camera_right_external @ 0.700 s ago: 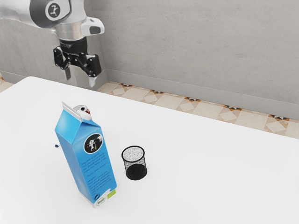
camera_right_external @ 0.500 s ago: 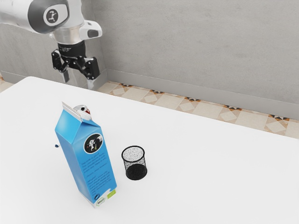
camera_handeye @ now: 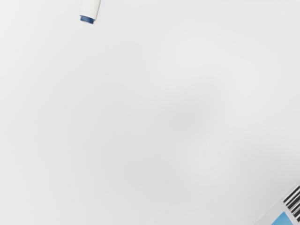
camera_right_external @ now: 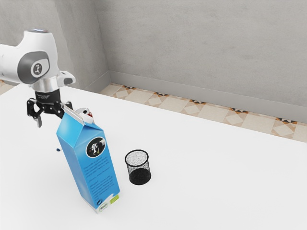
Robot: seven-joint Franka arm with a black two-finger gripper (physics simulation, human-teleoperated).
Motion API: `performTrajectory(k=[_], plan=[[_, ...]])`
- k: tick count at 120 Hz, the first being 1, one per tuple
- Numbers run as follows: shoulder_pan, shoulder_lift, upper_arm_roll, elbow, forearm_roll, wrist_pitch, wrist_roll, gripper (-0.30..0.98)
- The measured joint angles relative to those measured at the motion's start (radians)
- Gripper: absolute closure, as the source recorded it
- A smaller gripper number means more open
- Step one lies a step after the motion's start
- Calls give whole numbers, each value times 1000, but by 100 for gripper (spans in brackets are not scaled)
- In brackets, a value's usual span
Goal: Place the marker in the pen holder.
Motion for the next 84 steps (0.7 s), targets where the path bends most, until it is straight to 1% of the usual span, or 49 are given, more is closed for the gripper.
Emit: performTrajectory(k=[14, 32, 56, 84], plan=[[16, 79, 0, -3, 1, 65, -9, 0], [1, 164, 37, -4, 2, 147, -11, 1], [75, 260, 44, 5, 16, 237, 14, 0], [79, 370, 74, 50, 18, 317, 51, 1]])
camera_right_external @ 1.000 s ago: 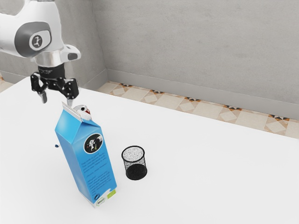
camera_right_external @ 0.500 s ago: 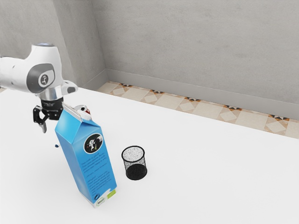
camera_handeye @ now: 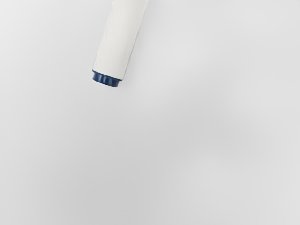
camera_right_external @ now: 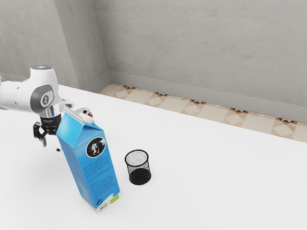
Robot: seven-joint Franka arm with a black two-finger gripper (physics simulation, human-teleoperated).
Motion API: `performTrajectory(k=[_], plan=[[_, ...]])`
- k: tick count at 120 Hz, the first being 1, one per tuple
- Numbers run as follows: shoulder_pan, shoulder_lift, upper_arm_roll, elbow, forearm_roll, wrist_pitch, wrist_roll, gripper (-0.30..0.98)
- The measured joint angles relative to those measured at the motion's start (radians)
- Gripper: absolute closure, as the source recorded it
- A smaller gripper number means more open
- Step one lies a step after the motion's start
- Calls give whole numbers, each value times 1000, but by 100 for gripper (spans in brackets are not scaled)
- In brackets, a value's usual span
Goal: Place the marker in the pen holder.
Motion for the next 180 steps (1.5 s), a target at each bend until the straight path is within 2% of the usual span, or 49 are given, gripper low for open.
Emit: performTrajectory(k=[33, 76, 84, 106, 120, 148, 164, 180], plan=[[0, 264, 37, 275, -6, 36, 97, 1], [-1, 340, 53, 326, -8, 102, 255, 1], [-2, 340, 54, 328, -8, 108, 278, 10], [-5, 338, 55, 329, -1, 118, 333, 49], [-5, 339, 55, 329, 0, 121, 360, 64], [-5, 340, 55, 327, 15, 134, 388, 76], [-8, 337, 55, 327, 22, 141, 392, 79], [-13, 276, 56, 319, 30, 140, 391, 79]])
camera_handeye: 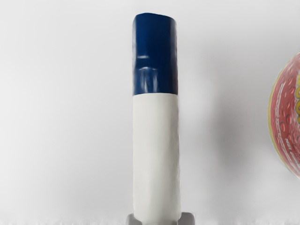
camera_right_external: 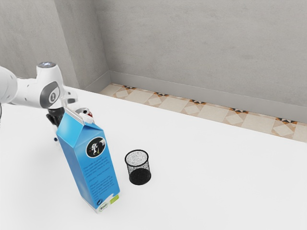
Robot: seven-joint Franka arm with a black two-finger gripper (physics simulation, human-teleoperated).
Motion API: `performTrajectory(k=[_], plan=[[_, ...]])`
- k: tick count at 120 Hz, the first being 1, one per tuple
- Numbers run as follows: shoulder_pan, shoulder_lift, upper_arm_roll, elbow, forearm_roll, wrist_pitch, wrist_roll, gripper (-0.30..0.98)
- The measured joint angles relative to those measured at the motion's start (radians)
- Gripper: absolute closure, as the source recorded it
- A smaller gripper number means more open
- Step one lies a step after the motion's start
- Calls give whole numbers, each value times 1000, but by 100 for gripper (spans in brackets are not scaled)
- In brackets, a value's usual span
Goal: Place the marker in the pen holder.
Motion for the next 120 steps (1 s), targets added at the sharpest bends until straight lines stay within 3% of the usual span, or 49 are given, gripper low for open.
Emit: performTrajectory(k=[40, 71, 120], plan=[[-2, -137, 4, 63, 104, -16, 2, 79], [-58, 18, -52, 344, 172, -18, -2, 79], [-204, 71, -104, 396, 215, -5, -9, 79]])
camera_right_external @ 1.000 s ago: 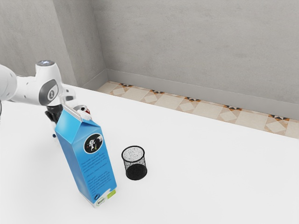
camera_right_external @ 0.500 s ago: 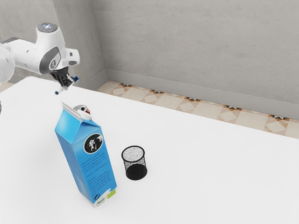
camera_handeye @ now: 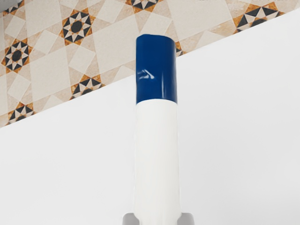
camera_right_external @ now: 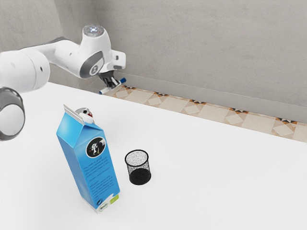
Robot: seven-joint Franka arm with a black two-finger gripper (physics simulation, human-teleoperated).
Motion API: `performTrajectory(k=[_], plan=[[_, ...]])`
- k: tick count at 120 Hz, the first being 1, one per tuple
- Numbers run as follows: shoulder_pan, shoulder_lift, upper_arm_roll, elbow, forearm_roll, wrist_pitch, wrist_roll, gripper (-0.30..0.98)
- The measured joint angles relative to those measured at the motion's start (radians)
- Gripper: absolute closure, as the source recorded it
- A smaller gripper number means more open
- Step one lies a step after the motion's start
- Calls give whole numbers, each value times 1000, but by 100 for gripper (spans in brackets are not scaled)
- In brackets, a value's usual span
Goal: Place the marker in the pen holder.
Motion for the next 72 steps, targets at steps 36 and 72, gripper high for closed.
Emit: performTrajectory(k=[36, 72], plan=[[-100, 30, -14, 0, 7, 9, -32, 79], [-259, 6, 54, -39, -3, -46, -115, 79]])
